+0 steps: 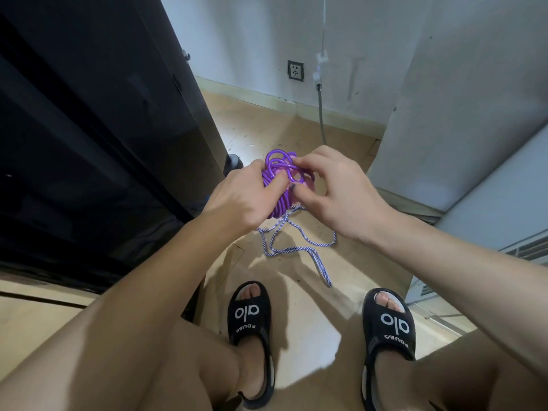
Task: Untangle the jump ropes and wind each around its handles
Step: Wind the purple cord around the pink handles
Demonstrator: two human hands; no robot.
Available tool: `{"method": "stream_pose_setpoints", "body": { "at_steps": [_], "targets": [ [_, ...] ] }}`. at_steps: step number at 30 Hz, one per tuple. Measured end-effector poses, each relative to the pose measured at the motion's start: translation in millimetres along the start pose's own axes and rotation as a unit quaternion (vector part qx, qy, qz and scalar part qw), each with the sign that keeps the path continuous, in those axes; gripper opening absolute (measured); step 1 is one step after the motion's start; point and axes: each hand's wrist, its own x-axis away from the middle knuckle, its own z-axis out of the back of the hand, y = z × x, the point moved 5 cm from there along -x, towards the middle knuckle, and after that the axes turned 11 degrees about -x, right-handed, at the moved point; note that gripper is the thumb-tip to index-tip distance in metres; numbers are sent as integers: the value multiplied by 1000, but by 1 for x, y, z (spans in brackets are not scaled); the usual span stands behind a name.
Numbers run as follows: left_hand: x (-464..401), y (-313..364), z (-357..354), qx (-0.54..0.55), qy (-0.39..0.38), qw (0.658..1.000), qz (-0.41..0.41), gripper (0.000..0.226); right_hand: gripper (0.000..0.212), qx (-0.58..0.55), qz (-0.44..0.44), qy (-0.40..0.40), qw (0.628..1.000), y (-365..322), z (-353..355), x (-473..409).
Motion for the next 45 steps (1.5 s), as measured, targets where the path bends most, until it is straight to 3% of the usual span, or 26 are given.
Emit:
{"method": "stream_pose_setpoints", "body": {
  "at_steps": [6, 13, 16, 19, 23, 26, 29, 32, 35, 38, 42, 45],
  "targets": [
    [-4, -3, -6, -9, -22, 1000, 12, 40, 32, 18, 9, -37, 999, 7, 0, 0],
    [-10, -8, -8, 70, -53, 996, 26, 52, 36, 190, 103, -62, 974, 2, 3, -2],
    [-11, -9, -12, 91, -71, 993, 33, 53, 11, 256, 133, -54, 956, 0, -3, 0],
    [-13, -12, -19, 145, -103, 983, 42, 48, 27, 295, 134, -59, 944, -2, -6, -1],
    [-14, -12, -21, 157, -115, 980, 42, 44, 20, 288, 125, -38, 949, -2, -10, -3],
    [-15, -13, -22, 157, -114, 980, 44, 45, 4, 234, 114, -55, 964, 1, -13, -5],
    [-15, -17, -22, 80, -94, 991, 51, 51, 29, 153, 79, -115, 978, 3, -17, -4],
    [-13, -12, -20, -64, -62, 996, 31, 45, 33, 38, -51, -170, 983, 5, -23, -4],
    [-14, -1, -13, -130, -26, 991, 18, 39, 34, -58, -111, -140, 982, 2, -16, -5],
    [-15, -2, -11, -102, -15, 995, 16, 44, 24, -66, -91, -118, 987, 0, 0, -9],
    [-15, -2, -12, -55, -22, 998, -20, 46, 20, -222, -158, -73, 959, 16, 18, -18],
    [-14, 2, -11, -67, -20, 996, -54, 44, 19, -265, -165, -62, 948, 19, 26, -23]
  ]
}}
